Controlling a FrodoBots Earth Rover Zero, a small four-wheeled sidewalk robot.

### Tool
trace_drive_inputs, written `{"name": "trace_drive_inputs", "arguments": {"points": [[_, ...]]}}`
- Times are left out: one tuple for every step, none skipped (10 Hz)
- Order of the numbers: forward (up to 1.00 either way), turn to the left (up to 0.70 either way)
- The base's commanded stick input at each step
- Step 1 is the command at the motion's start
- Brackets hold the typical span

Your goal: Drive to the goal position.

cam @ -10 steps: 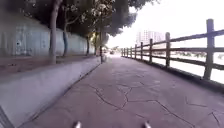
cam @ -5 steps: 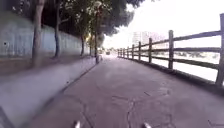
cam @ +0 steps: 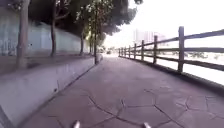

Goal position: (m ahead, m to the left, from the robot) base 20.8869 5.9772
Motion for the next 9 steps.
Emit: {"name": "trace_drive_inputs", "arguments": {"points": [[1.0, -0.28], [1.0, -0.04], [1.0, 0.0], [1.0, 0.0], [1.0, 0.0], [1.0, 0.0], [1.0, 0.0], [1.0, 0.0], [1.0, 0.0]]}}
